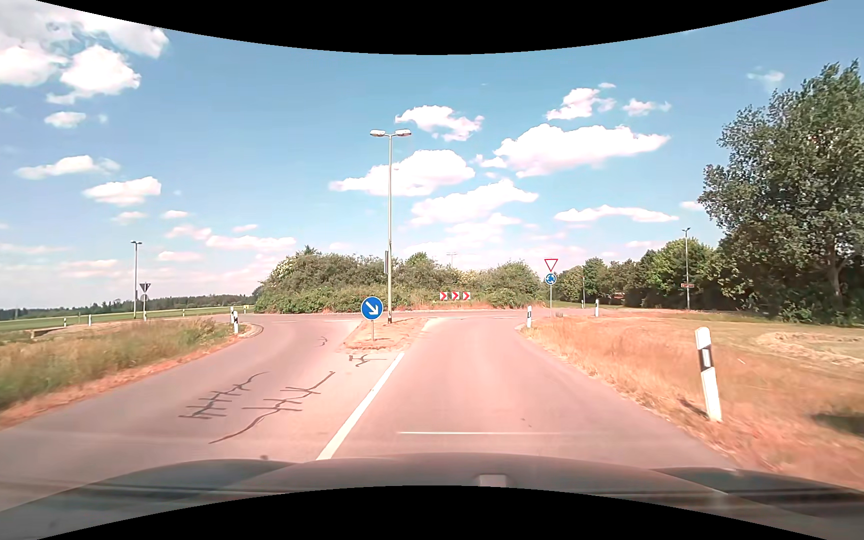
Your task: Follow the waypoints while adhering to traffic rules and regulations
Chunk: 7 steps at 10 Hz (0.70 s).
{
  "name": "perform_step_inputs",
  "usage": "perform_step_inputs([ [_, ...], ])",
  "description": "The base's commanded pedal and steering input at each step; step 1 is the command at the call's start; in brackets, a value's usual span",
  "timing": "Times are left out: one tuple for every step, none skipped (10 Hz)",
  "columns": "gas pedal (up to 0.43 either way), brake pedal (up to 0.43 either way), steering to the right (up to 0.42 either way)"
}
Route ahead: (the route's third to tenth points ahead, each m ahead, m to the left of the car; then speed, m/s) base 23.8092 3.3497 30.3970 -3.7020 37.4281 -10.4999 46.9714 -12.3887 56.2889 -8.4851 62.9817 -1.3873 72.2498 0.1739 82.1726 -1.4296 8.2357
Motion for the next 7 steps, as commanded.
perform_step_inputs([
  [0.000,0.000,0.005],
  [0.000,0.000,0.005],
  [0.000,0.000,0.005],
  [0.000,0.000,0.005],
  [0.000,0.006,0.005],
  [0.000,0.012,0.005],
  [0.000,0.018,0.005],
])
